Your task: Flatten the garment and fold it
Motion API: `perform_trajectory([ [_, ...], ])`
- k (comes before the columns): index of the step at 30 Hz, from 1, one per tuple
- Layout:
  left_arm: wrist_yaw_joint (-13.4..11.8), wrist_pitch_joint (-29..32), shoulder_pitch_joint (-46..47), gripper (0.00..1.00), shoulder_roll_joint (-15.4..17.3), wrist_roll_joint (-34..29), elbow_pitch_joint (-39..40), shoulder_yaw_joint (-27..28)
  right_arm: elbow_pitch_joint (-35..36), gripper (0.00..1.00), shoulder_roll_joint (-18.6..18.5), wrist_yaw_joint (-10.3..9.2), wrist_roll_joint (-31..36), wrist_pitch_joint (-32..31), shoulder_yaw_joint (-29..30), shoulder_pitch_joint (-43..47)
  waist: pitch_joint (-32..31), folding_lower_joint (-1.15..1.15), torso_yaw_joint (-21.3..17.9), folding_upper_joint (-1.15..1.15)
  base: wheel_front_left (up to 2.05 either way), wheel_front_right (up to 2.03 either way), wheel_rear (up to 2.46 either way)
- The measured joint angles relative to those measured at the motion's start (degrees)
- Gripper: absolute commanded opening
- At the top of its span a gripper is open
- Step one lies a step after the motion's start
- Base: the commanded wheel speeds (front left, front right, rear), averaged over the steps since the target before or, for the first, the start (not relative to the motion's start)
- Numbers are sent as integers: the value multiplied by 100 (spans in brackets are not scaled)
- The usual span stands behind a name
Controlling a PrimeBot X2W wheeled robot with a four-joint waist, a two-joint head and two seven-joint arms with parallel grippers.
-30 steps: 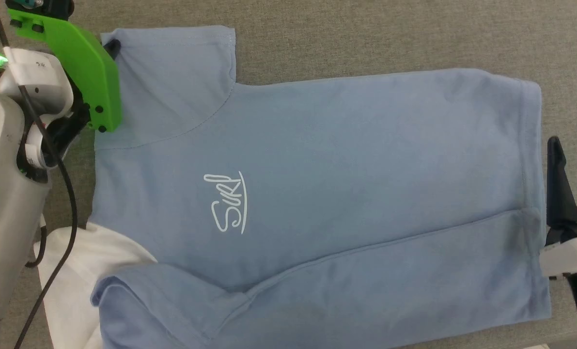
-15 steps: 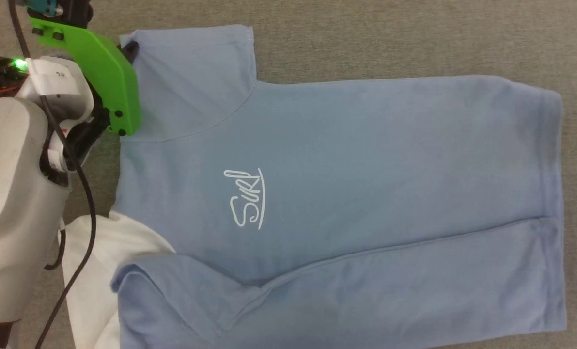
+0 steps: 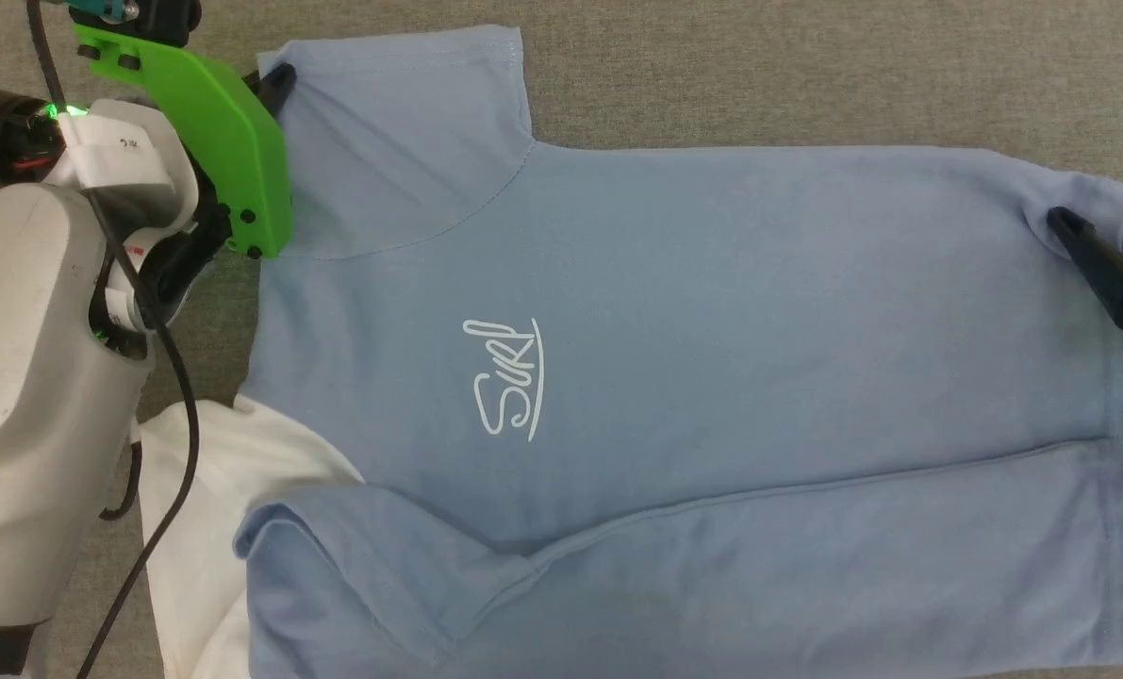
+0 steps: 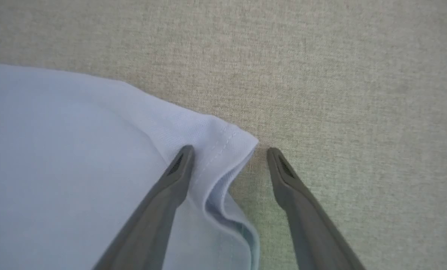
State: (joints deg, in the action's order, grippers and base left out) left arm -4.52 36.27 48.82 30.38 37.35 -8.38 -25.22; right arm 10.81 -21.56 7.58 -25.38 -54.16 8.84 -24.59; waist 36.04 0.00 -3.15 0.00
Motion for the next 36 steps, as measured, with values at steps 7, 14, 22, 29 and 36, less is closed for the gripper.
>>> perform_trajectory([
  [7, -9, 47, 87, 0, 5, -1, 33, -16, -433, 13, 31, 0, 31, 285, -66, -199, 102, 0, 0, 0, 0, 0, 0],
  [14, -8, 5, 149, 0, -1, -2, -33, -70, -776, 0, 26, 0, 77, 550, -87, -431, 68, 0, 5, 0, 0, 0, 0],
  [22, 45, -605, 49, 0, -43, -12, -241, -32, -978, 0, -57, 1, 219, 1098, -107, -463, -312, 0, -19, 0, 0, 0, 0],
  [29, 52, -1358, -269, 0, -120, 74, -211, 247, -969, 0, -56, 1, 220, 1570, -118, -383, -817, 0, -5, 0, 0, 0, 0],
  [36, 152, -2280, -1167, 0, -75, 118, 324, 443, -693, 0, -144, 1, 137, 2049, -256, 297, -1400, 0, 46, 0, 0, 0, 0],
])
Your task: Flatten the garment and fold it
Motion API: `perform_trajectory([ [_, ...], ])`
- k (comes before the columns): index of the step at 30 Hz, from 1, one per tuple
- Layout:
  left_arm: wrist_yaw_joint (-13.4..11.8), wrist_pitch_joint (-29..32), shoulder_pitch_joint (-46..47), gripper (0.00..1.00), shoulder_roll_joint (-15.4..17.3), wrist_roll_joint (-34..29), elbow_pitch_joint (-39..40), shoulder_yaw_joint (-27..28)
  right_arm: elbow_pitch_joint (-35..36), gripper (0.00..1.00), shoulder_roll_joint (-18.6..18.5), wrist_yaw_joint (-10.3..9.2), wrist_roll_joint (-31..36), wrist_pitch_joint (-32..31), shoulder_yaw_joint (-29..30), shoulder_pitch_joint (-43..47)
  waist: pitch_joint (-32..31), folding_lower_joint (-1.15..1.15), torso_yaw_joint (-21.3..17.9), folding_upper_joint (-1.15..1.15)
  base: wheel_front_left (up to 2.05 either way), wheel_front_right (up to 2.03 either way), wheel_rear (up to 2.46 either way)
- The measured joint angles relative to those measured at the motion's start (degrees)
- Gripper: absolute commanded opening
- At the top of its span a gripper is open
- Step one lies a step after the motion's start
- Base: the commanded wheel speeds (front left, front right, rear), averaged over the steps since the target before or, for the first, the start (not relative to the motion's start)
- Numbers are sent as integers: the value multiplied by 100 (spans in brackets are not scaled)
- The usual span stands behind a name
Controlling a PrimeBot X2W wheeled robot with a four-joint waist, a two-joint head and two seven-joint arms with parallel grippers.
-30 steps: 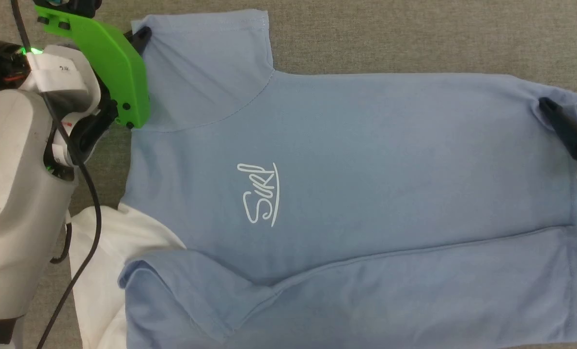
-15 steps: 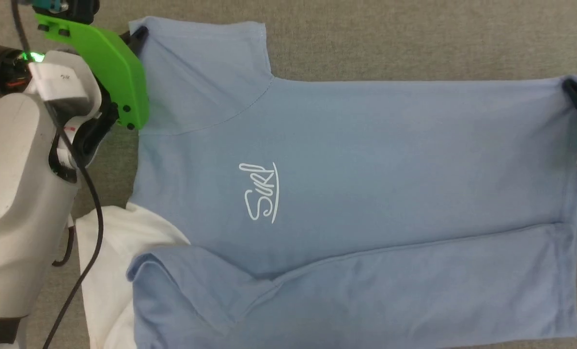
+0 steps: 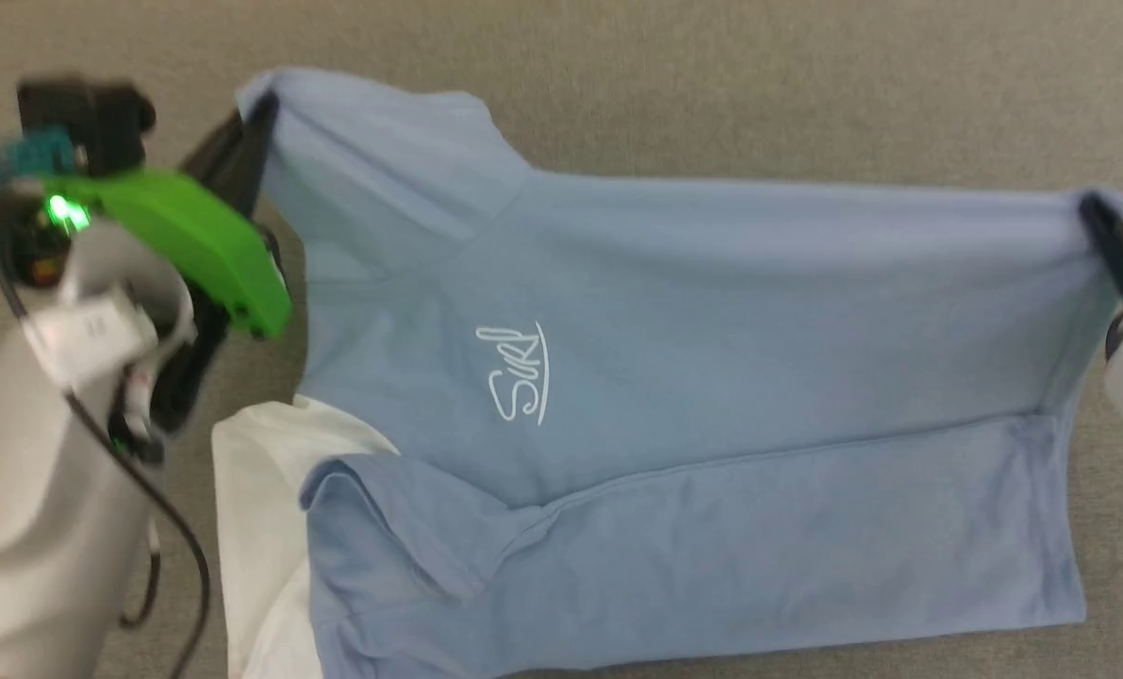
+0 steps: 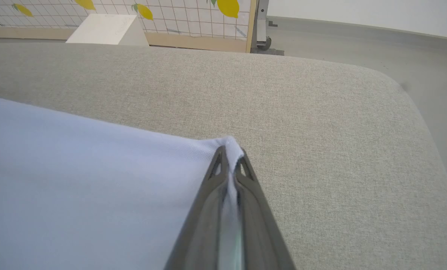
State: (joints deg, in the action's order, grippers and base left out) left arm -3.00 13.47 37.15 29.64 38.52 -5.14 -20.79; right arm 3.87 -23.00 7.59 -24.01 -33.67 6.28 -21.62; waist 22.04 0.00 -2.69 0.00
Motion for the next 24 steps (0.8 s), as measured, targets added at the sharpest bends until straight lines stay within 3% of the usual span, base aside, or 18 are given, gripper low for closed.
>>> perform_trajectory([
  [10, -1, -1055, -1850, 0, 27, 63, 1048, -11, 261, 0, -108, -1, -354, 790, -86, 1416, -550, 0, 219, 0, 0, 0, 0],
  [11, -101, -1285, -2515, 0, 4, 90, 1287, -41, 222, 0, -105, -1, -531, 1025, -143, 1879, -581, 0, 304, 0, 0, 0, 0],
  [17, -167, -1294, -3290, 0, -35, 233, 1074, -246, -136, 0, -123, -1, -627, 1289, -268, 2324, -555, 0, 309, 0, 0, 0, 0],
  [24, -220, -967, -3583, 0, 44, 270, 708, -448, -472, 0, -146, -1, -681, 1437, -383, 2343, -660, 0, 280, 0, 0, 0, 0],
])
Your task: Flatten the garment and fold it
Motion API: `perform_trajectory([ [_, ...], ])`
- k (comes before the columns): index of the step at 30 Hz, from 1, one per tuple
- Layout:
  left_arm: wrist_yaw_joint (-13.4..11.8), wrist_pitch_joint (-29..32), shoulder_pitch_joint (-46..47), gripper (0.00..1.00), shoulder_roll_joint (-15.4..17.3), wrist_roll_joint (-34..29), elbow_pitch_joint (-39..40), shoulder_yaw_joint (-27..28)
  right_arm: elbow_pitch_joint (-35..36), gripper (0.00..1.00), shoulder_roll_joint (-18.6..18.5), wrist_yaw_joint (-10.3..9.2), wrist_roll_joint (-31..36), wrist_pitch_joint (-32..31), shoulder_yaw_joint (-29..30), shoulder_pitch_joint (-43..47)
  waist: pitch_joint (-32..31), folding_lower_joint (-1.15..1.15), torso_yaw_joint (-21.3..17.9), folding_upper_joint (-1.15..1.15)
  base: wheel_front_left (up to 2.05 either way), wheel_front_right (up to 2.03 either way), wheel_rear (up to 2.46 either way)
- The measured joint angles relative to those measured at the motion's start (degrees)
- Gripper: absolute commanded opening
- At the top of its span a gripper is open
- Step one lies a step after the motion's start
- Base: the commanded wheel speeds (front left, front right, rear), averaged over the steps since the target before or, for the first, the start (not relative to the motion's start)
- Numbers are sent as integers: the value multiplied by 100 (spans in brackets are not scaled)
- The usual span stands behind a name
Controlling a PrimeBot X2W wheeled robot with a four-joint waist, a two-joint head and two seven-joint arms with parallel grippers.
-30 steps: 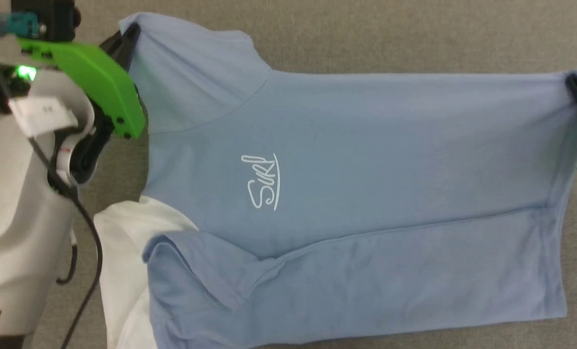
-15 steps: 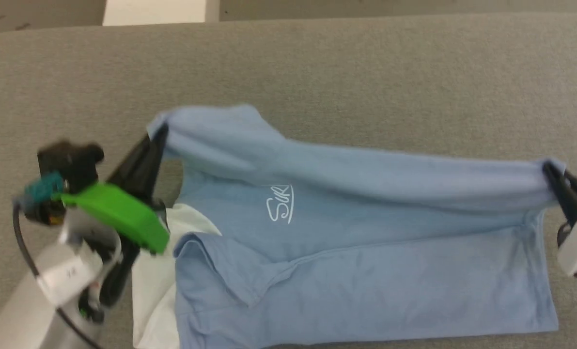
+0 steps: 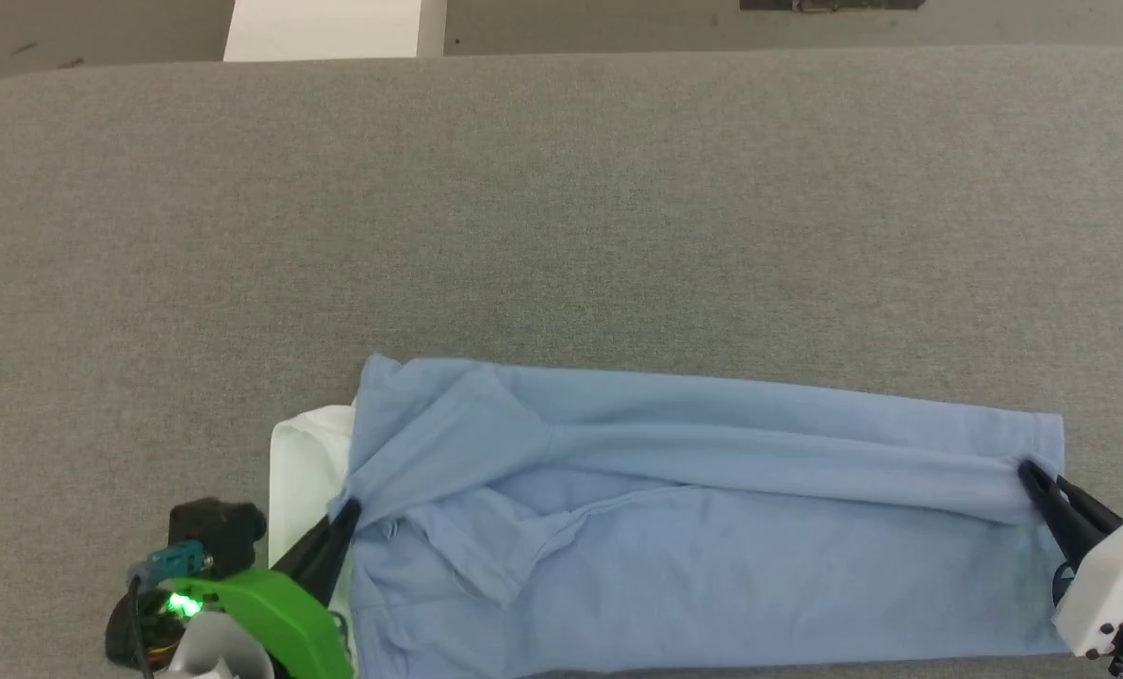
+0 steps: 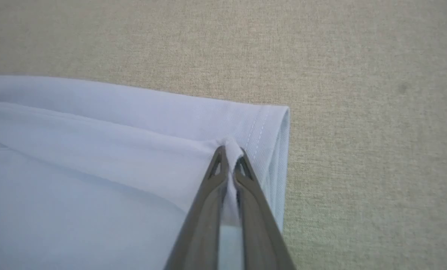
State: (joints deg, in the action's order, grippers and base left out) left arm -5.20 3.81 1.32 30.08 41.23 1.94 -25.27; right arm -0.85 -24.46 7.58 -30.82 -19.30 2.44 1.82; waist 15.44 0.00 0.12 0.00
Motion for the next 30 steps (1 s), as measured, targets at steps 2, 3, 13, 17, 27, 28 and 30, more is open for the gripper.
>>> perform_trajectory([
  [2, -70, 20, -25, 0, 80, -75, -85, -20, -79, 9, -4, 0, 0, 18, 0, 1, -44, 0, -4, 0, 0, 0, 0],
  [3, -99, 24, -49, 0, 103, -93, -132, -23, -122, 31, -19, 0, 0, 18, -3, 1, -72, 0, -6, 0, 0, 0, 0],
  [13, -271, -510, -260, 100, -152, 226, 172, 409, -119, 100, 93, 0, -165, 170, 423, 177, -369, 0, 32, 0, 0, 0, 0],
  [17, -546, -1063, -276, 100, -265, 199, 636, 712, 55, 100, 302, 0, -144, 174, 888, 203, -442, 0, 52, 0, 0, 0, 0],
  [27, -1404, -1820, -449, 100, -578, -1189, 1571, 1035, 31, 100, 1091, 0, 427, -762, 1340, 343, -311, 0, 94, 0, 0, 0, 0],
  [28, -1441, -1828, -482, 100, -671, -1255, 1613, 1023, 24, 100, 1125, 0, 457, -805, 1329, 343, -285, 0, 111, 0, 0, 0, 0],
  [30, -1451, -1828, -524, 100, -813, -1359, 1641, 984, -3, 100, 1139, 0, 509, -855, 1292, 338, -243, 0, 151, 0, 0, 0, 0],
])
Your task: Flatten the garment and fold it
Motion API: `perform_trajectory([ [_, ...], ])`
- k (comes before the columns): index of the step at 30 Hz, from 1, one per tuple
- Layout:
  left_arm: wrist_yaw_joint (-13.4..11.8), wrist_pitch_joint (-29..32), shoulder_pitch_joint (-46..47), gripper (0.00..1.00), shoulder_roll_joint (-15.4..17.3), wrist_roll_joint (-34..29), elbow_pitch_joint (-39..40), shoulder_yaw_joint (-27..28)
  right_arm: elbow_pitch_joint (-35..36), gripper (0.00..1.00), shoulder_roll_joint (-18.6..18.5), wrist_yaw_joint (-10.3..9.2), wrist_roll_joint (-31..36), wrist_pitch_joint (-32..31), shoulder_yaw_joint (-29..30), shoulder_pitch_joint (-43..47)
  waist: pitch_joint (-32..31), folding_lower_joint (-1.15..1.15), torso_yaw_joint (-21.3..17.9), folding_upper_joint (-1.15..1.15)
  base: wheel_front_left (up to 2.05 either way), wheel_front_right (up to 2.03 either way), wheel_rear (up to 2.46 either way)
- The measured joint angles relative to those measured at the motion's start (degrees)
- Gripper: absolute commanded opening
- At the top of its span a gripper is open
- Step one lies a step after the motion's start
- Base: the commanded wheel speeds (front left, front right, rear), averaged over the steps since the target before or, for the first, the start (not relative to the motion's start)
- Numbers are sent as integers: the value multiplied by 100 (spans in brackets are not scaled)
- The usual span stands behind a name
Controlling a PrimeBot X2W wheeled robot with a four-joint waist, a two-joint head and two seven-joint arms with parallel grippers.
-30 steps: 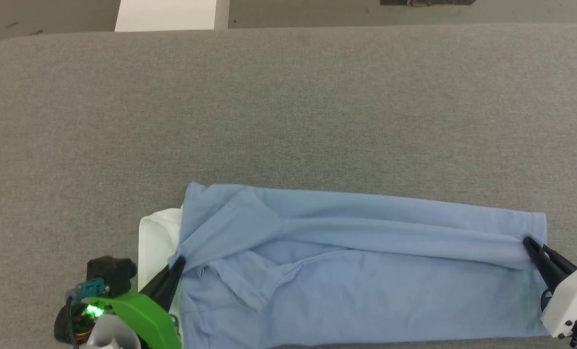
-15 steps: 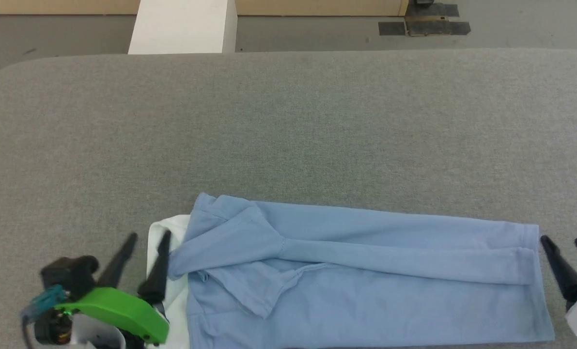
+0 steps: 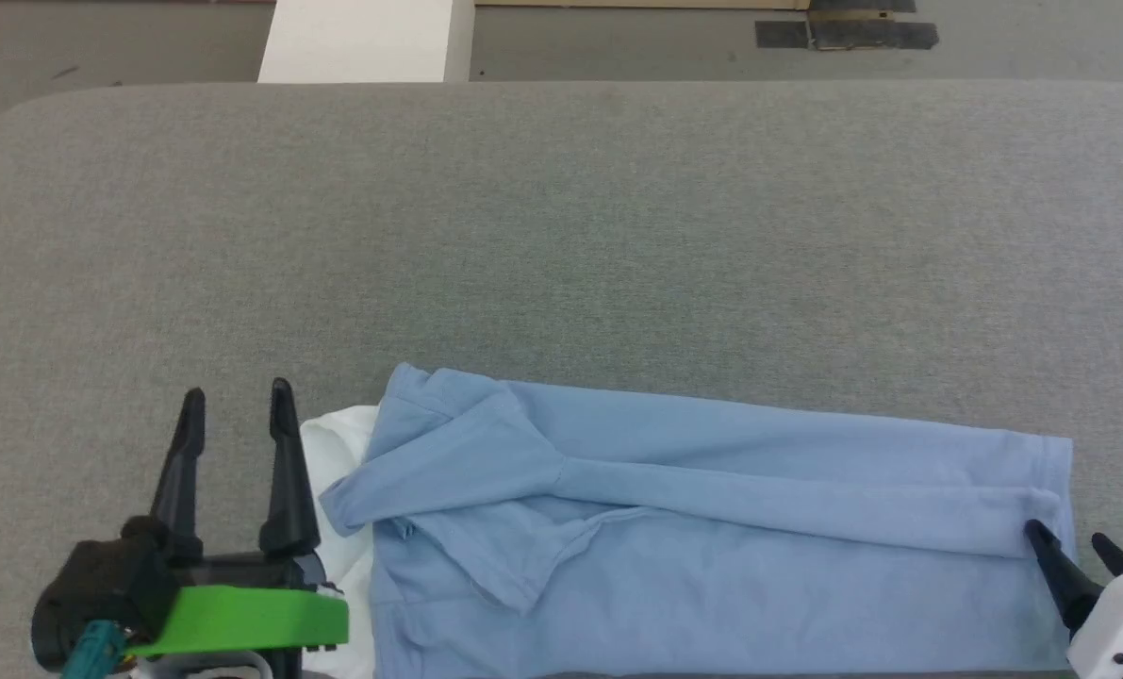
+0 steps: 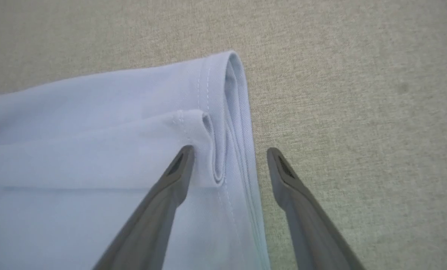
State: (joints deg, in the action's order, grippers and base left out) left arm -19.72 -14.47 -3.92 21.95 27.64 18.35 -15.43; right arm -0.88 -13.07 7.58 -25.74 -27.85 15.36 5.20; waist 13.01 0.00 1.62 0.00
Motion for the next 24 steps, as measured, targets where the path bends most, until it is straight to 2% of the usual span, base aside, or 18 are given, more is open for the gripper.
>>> perform_trajectory([
  [3, 11, -8, -19, 100, -122, -91, -29, -23, -119, 100, -2, 0, 63, -105, -73, -42, 54, 0, 80, 0, 0, 0, 0],
  [8, 85, -24, -16, 100, -123, -243, -181, -59, -381, 100, -119, 0, 76, -294, -186, -136, 100, 0, 227, 0, 0, 0, 0],
  [9, 91, -24, -14, 100, -121, -259, -210, -70, -417, 44, -147, 0, 77, -342, -188, -158, 100, 0, 249, 0, 0, 0, 0],
  [10, 101, -24, -13, 100, -109, -304, -257, -94, -445, 0, -183, 0, 76, -399, -194, -166, 95, 0, 276, 0, 0, 0, 0],
  [19, 160, 20, -21, 100, -105, -326, -490, -230, -458, 0, -176, 3, 113, -612, -59, -183, -135, 0, 328, 0, 0, 0, 0],
  [24, 210, 27, -75, 100, -125, -243, -576, -286, -522, 0, -283, 3, 446, -591, 487, -193, -257, 0, 248, 0, 0, 0, 0],
])
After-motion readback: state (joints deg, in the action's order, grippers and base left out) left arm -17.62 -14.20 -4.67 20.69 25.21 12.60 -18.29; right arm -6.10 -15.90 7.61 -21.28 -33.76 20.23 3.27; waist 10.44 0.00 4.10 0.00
